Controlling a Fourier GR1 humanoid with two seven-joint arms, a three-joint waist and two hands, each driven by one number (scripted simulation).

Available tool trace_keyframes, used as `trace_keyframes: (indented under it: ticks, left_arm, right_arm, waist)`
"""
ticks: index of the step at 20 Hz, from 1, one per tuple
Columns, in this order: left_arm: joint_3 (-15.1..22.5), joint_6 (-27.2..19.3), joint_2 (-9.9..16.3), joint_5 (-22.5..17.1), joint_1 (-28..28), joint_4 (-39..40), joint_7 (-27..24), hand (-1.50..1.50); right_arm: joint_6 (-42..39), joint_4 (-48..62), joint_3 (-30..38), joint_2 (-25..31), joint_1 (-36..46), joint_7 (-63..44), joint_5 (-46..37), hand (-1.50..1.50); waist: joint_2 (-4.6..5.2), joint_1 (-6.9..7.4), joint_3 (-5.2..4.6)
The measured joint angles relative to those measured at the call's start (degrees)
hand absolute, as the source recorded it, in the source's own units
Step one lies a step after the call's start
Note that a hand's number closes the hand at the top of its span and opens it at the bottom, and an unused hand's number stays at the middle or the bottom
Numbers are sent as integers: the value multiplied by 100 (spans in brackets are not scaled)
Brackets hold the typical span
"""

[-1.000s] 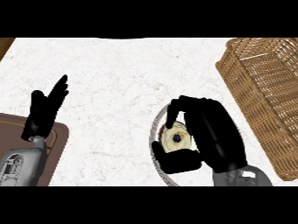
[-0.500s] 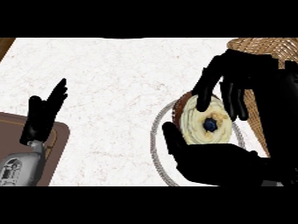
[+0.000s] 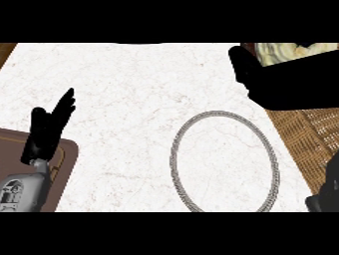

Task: Pick the cupcake from the placemat and place it in the basket

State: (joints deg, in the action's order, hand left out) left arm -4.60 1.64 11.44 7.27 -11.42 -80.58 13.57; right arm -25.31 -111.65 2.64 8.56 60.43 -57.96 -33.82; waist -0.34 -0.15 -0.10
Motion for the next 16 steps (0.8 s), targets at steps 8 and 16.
trace_keyframes:
  ticks: [8, 16]
  left_arm:
    - [-30, -36, -3, 16, -39, 25, -8, 0]
    - [13, -70, -83, 56, -137, 42, 43, 0]
  right_arm:
    - [-884, 1177, 179, 1510, 16, 642, -272, 150]
    - [-1233, 2155, 782, 2775, -472, 1637, -394, 150]
  waist:
    - [23, -34, 1]
    - [41, 3, 10]
